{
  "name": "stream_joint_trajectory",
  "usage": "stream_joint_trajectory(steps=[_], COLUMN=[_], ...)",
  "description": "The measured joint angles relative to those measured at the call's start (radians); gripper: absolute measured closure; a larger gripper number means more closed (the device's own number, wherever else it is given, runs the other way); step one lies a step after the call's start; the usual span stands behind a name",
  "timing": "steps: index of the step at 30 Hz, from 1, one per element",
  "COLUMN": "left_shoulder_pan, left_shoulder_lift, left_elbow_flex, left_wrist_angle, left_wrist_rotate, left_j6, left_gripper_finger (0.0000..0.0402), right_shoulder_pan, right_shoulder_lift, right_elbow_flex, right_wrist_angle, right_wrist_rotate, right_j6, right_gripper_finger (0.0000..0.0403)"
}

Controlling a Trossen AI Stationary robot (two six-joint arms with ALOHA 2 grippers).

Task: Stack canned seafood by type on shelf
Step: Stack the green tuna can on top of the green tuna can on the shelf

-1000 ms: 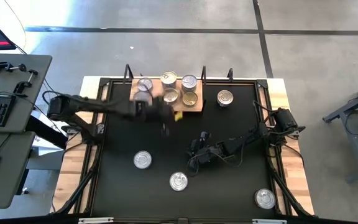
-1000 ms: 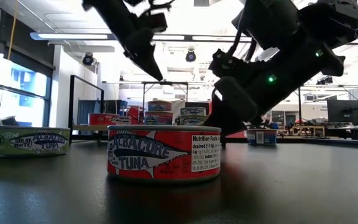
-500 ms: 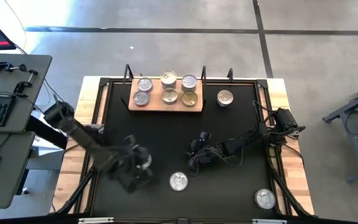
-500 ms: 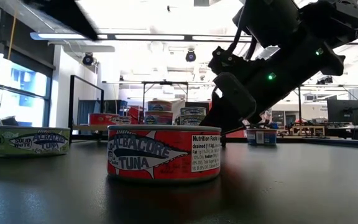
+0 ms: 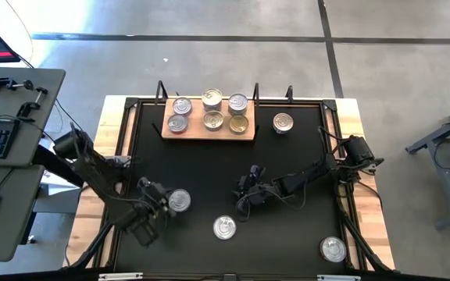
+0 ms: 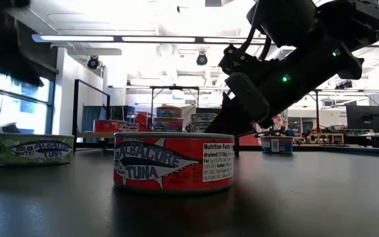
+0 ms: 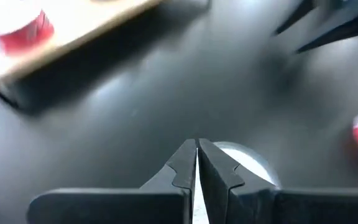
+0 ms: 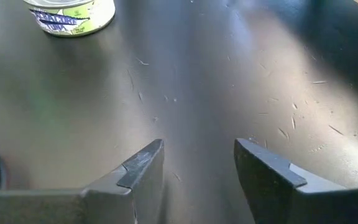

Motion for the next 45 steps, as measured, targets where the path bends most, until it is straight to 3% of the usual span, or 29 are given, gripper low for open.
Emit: stream_joint_trajectory(steps=[4, 7, 12, 17, 22, 26, 30, 35, 40, 45], left_shoulder_pan=[0.04, 0.093, 0.244, 0.4, 0.437, 0.387, 0.327, 0.269, 0.252, 0.272], left_shoulder_lift=[0.001, 0.003, 0.068, 0.156, 0.138, 0.115, 0.109, 0.109, 0.135, 0.215], left_elbow_flex=[-0.16, -0.268, -0.366, -0.325, -0.211, -0.141, -0.132, -0.132, -0.131, -0.132], left_wrist_angle=[0.231, 0.507, 1.099, 1.432, 1.387, 1.256, 1.19, 1.092, 1.042, 0.95], left_wrist_rotate=[0.034, 0.034, 0.016, 0.056, 0.165, 0.176, 0.225, 0.265, 0.151, 0.092], left_j6=[-0.032, 0.081, 0.518, 0.993, 1.334, 1.465, 1.474, 1.488, 1.556, 1.566], left_gripper_finger=[0.0392, 0.0392, 0.0392, 0.0392, 0.0392, 0.0391, 0.0369, 0.0308, 0.0258, 0.0255], right_shoulder_pan=[0.0, 0.0, 0.0, 0.0, 0.0, 0.001, 0.001, 0.001, -0.002, -0.002], right_shoulder_lift=[0.0, 0.0, 0.0, 0.0, 0.0, 0.0, 0.0, 0.0, 0.0, 0.0], right_elbow_flex=[0.0, 0.0, 0.0, 0.0, 0.0, 0.0, 0.0, 0.0, 0.0, 0.0], right_wrist_angle=[0.002, 0.006, 0.051, 0.084, 0.075, 0.069, 0.065, 0.063, 0.063, 0.063], right_wrist_rotate=[-0.006, -0.007, -0.008, -0.007, -0.007, -0.008, -0.007, -0.007, -0.007, -0.007], right_j6=[0.0, 0.0, 0.0, -0.008, -0.004, 0.001, 0.019, 0.018, 0.011, 0.011], right_gripper_finger=[0.0215, 0.0215, 0.0215, 0.0215, 0.0215, 0.0215, 0.0215, 0.0215, 0.0215, 0.0215])
